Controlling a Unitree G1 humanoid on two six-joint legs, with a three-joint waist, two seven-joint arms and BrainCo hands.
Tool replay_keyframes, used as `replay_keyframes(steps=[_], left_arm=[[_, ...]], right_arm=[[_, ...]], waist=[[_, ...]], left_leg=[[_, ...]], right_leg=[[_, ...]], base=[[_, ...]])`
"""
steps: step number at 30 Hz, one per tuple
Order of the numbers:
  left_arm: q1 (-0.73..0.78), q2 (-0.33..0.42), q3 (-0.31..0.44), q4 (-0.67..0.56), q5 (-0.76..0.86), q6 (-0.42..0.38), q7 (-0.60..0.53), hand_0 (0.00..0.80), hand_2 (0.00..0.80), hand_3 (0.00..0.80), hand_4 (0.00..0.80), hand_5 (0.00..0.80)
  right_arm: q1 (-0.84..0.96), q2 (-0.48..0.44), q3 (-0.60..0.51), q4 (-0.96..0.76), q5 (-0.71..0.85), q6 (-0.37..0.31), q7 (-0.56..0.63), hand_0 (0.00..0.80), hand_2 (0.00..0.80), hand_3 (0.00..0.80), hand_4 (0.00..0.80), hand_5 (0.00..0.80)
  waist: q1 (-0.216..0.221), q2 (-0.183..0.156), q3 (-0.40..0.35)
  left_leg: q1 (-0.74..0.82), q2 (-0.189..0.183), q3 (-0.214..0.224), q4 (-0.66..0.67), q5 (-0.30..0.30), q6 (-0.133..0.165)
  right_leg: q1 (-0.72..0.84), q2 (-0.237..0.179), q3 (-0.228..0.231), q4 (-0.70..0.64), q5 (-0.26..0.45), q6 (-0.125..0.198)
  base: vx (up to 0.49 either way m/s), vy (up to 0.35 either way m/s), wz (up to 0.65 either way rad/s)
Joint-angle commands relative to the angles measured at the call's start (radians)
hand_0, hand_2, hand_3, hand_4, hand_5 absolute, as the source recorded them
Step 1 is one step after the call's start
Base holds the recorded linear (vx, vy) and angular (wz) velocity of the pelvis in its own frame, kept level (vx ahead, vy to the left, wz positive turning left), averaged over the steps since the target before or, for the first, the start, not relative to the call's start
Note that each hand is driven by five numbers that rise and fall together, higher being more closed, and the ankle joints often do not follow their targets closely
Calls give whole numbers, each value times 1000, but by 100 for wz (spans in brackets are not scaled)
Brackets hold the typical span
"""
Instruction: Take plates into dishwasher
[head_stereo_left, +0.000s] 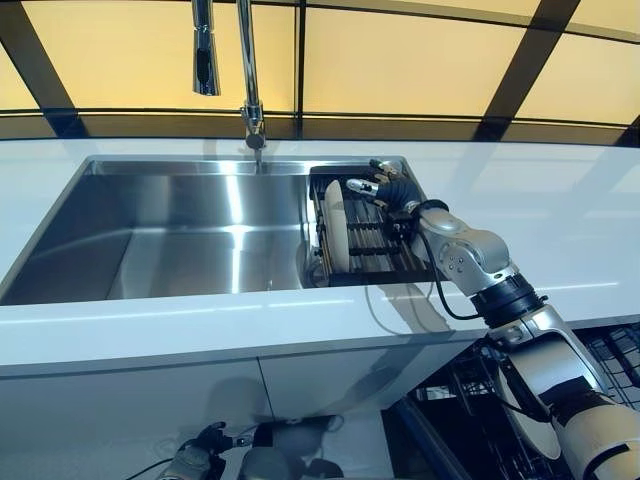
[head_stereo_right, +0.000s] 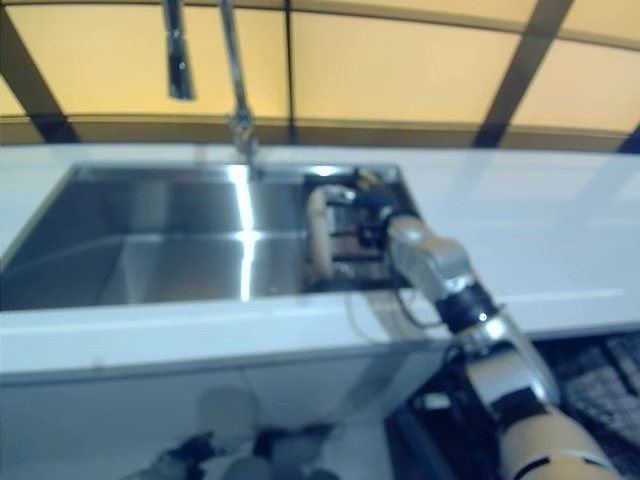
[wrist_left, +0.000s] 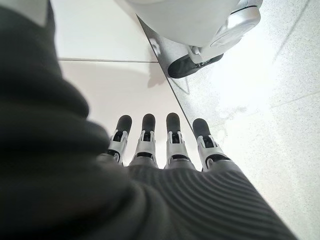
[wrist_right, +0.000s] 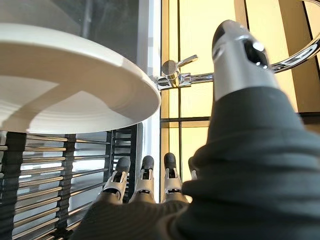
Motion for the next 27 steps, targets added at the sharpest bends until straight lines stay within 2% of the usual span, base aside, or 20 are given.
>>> replay_keyframes(steps=[1,9,27], left_arm=[[-45,-5,-79,79,36,-34,-10,0,0,0,0,0],[-46,-9,-76,87,42,-36,-11,0,0,0,0,0],[-40,-14,-57,110,53,-53,-2,0,0,0,0,0]], right_arm=[[-70,-21,12,44,7,-42,39,0,0,0,0,0],[-47,-11,15,67,1,-41,94,0,0,0,0,0],[23,-5,2,25,-28,-96,171,0,0,0,0,0]], waist=[[-12,1,-37],[-13,3,-33],[-19,-2,-25]], left_leg=[[-175,-71,7,-23,60,-1],[-171,-71,5,-22,63,-1],[-169,-70,9,-21,69,-1]], right_leg=[[-5,43,-16,128,-42,-50],[-9,44,-19,133,-38,-52],[-16,48,-21,142,-36,-56]], base=[[0,0,0],[0,0,0],[0,0,0]])
